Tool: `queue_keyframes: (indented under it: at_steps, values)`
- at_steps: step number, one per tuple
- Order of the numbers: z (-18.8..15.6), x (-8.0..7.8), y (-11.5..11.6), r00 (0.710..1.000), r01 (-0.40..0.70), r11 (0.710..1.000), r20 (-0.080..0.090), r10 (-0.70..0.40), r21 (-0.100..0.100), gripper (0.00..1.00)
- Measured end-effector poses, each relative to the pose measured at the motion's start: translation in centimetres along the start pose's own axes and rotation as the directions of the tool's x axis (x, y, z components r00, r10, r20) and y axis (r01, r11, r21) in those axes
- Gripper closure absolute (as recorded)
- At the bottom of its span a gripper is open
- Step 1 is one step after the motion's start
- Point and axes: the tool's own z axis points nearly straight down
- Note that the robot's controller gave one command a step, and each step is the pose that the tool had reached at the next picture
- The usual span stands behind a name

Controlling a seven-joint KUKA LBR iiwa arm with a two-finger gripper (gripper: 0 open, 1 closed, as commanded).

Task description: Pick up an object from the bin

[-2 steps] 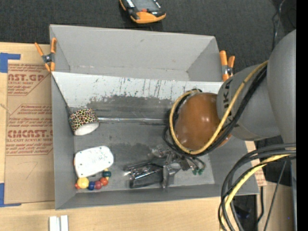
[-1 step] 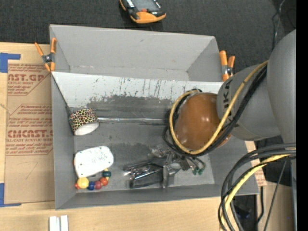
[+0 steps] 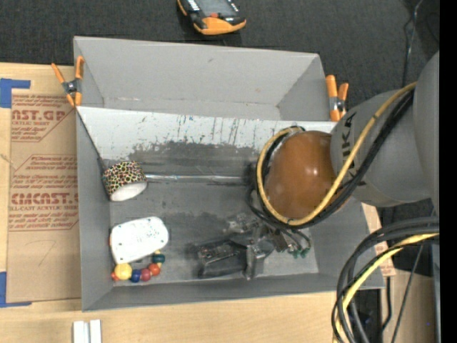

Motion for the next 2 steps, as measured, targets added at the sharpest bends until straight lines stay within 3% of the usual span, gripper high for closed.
queue_keyframes:
  at_steps: [2]
  values:
    - [-6.1, -0.1, 0.1, 1.000, 0.000, 1.000, 0.001, 0.000, 0.000, 1.00]
